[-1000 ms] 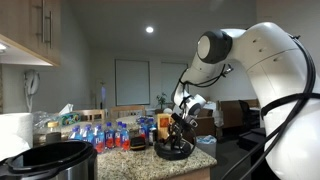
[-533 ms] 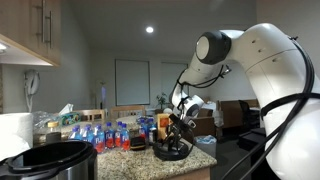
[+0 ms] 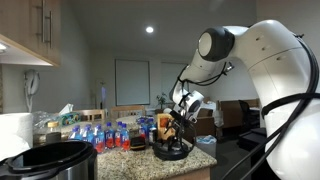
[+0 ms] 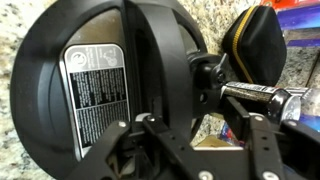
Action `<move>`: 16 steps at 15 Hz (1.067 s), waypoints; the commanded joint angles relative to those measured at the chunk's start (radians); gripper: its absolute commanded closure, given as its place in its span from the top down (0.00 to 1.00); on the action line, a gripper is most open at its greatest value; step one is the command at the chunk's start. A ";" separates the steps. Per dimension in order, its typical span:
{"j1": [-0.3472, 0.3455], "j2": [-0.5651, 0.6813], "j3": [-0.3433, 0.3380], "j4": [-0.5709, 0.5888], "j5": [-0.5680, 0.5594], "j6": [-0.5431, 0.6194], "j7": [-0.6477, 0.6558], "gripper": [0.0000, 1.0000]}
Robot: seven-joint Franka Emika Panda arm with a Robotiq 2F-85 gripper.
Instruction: Put the black lid on the rice cooker then remove it and place it on the counter.
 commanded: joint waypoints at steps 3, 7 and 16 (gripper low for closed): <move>0.039 -0.135 -0.016 -0.077 -0.167 0.049 0.157 1.00; 0.081 -0.247 -0.021 -0.108 -0.415 0.019 0.301 1.00; 0.288 -0.487 -0.028 -0.076 -1.194 -0.285 0.583 1.00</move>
